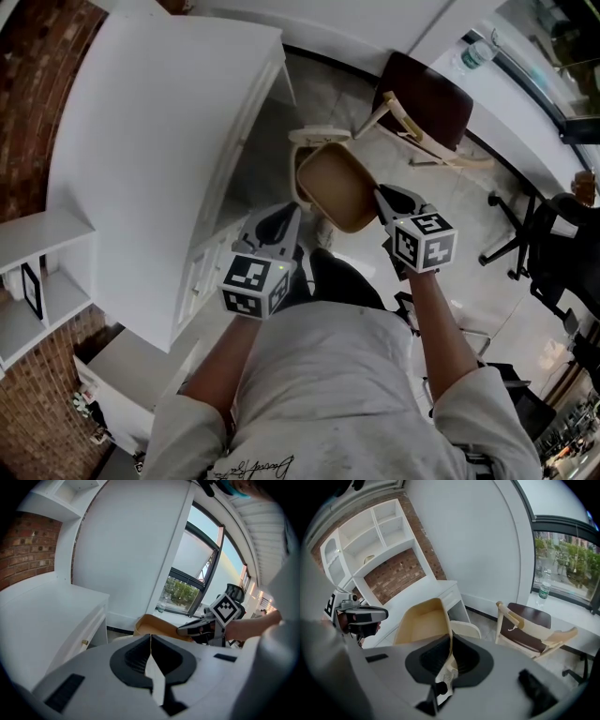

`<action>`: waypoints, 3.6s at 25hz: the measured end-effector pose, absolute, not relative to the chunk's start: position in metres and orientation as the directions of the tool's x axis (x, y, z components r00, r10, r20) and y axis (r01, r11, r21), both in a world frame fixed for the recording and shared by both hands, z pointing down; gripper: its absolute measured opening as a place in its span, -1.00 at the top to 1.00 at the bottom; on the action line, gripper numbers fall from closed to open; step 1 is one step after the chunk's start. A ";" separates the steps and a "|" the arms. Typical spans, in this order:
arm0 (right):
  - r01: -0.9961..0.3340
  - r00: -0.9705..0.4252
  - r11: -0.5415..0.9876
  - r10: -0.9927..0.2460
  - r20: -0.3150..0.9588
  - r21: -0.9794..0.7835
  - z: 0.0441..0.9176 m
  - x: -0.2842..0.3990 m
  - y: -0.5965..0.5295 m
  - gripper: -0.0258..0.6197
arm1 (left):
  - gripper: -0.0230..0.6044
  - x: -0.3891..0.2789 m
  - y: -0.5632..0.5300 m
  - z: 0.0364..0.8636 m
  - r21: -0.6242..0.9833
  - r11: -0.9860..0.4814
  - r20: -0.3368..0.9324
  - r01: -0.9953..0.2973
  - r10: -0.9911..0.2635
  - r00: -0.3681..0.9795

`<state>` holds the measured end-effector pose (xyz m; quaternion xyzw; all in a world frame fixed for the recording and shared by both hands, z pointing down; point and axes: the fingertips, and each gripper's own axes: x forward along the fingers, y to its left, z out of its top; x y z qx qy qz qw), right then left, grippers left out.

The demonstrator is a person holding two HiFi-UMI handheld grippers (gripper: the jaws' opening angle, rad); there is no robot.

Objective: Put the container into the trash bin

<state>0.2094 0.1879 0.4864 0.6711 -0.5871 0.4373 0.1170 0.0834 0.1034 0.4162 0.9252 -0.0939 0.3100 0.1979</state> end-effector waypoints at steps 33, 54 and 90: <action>-0.844 -0.021 -0.428 -0.579 0.815 -0.325 0.583 0.201 0.180 0.80 | 0.87 0.080 0.052 0.501 0.325 -0.923 0.651 -0.204 0.063 0.756; -0.825 -0.010 -0.475 -0.528 0.849 -0.306 0.659 0.213 0.184 0.80 | 0.87 0.100 0.053 0.562 0.330 -0.927 0.676 -0.179 0.100 0.730; -0.779 -0.040 -0.551 -0.433 0.900 -0.300 0.788 0.197 0.171 0.80 | 0.87 0.093 0.052 0.638 0.349 -0.920 0.685 -0.179 0.120 0.718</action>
